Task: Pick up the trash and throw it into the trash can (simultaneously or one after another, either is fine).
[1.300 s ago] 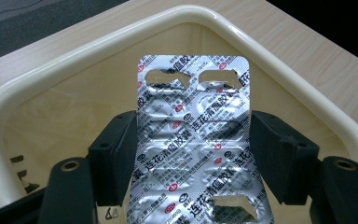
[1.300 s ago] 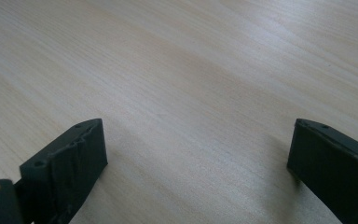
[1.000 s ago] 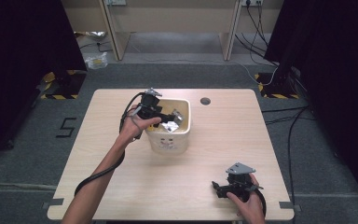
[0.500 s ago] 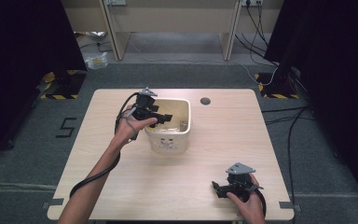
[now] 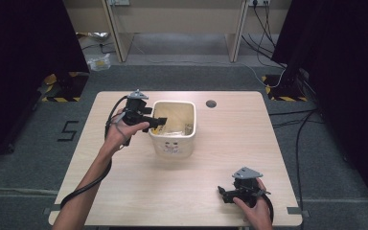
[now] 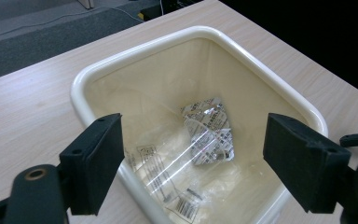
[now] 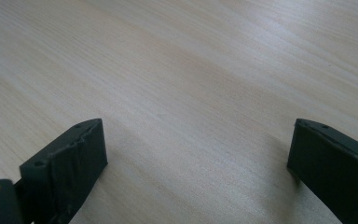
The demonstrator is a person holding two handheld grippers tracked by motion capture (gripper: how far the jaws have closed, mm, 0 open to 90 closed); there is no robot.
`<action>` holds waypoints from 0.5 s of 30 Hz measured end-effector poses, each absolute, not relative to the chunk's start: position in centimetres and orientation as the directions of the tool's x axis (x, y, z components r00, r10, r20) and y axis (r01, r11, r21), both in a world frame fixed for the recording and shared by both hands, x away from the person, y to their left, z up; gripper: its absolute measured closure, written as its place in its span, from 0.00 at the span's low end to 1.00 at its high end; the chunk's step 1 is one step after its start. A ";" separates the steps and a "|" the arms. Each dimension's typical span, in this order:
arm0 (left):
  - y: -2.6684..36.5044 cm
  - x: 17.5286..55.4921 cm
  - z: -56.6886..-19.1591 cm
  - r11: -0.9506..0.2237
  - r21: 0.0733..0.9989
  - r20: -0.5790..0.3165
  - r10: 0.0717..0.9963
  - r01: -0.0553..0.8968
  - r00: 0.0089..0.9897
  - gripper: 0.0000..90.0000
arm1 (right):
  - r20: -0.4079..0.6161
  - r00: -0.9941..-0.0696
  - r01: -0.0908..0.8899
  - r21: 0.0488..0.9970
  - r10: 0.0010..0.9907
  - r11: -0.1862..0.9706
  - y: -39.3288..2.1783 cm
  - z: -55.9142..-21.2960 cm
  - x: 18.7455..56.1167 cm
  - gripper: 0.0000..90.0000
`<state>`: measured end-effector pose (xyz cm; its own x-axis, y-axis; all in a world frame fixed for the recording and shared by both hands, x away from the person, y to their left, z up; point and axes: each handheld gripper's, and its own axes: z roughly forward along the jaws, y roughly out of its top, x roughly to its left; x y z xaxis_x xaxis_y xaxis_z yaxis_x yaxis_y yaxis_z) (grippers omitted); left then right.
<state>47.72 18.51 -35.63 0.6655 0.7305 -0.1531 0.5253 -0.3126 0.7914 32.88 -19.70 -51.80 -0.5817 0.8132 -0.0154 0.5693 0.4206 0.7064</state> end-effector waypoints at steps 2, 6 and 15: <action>18.9 47.5 -35.6 -0.308 0.794 -0.154 0.732 0.525 0.663 0.21 | -0.014 -0.581 0.570 0.706 0.814 0.420 -19.7 -51.8 32.9 0.05; 19.7 47.0 -35.5 -0.302 0.800 -0.149 0.737 0.519 0.659 0.21 | -0.014 -0.581 0.571 0.706 0.814 0.419 -19.7 -51.8 32.9 0.05; 21.5 45.5 -35.5 -0.288 0.812 -0.142 0.746 0.507 0.651 0.21 | -0.014 -0.581 0.571 0.705 0.814 0.420 -19.7 -51.8 32.9 0.05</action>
<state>45.48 21.49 -35.51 0.6511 0.7456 -0.1422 0.5073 -0.2880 0.8122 32.87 -19.69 -51.79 -0.5812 0.8137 -0.0143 0.5711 0.4203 0.7052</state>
